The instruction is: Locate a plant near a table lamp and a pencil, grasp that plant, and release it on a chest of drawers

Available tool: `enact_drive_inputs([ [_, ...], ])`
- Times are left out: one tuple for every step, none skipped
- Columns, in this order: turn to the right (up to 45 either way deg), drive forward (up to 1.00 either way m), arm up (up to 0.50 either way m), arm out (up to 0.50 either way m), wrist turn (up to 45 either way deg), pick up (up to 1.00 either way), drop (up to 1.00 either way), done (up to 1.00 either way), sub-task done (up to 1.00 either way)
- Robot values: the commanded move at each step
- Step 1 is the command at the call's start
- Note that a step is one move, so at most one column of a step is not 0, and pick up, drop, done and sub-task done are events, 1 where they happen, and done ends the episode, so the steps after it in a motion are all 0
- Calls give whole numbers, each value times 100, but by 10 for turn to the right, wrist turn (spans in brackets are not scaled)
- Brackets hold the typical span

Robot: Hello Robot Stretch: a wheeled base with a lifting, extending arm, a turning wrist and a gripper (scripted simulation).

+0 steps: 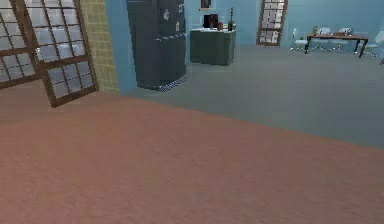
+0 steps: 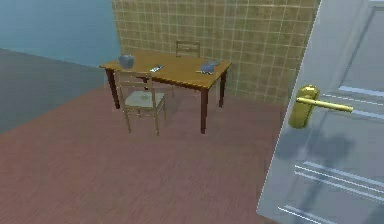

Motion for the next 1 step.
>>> enact_drive_inputs([
  [-180, 0, 0, 0, 0, 0, 0, 0, 0],
])
